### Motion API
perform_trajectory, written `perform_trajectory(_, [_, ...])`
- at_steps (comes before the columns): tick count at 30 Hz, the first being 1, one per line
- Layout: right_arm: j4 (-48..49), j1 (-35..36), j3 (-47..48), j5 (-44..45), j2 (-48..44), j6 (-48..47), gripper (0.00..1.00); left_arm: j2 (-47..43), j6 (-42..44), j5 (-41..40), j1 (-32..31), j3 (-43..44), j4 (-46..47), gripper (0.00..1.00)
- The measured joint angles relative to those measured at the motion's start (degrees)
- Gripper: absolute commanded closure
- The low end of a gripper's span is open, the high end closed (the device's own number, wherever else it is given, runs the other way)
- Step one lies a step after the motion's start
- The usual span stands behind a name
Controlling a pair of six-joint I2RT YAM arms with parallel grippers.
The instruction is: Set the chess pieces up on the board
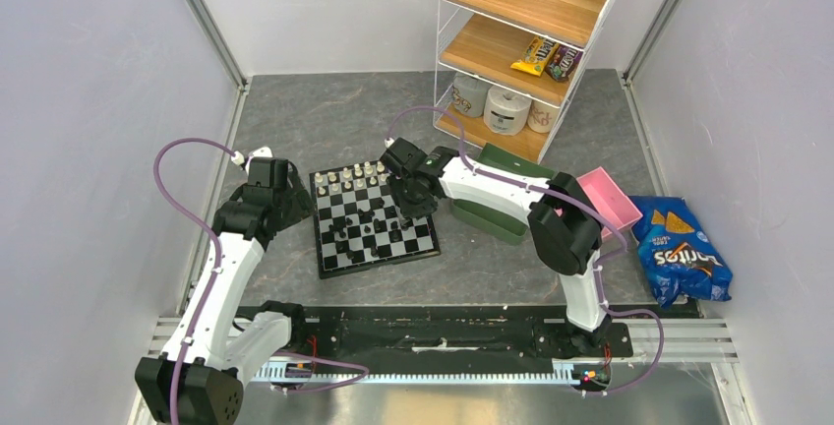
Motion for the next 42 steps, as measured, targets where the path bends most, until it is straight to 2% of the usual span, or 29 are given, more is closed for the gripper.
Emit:
perform_trajectory(22, [0.4, 0.5, 2.0, -1.0, 3.7, 0.5, 0.68, 0.0, 0.0, 0.0, 0.0, 0.0, 0.0, 0.24])
perform_trajectory(25, [0.4, 0.5, 2.4, -1.1, 4.4, 0.5, 0.80, 0.0, 0.0, 0.0, 0.0, 0.0, 0.0, 0.24])
perform_trajectory(31, [0.4, 0.5, 2.6, -1.1, 4.7, 0.4, 0.85, 0.0, 0.0, 0.0, 0.0, 0.0, 0.0, 0.24])
perform_trajectory(42, [0.0, 0.5, -4.3, 0.9, -1.5, 0.5, 0.86, 0.3, 0.0, 0.0, 0.0, 0.0, 0.0, 0.24])
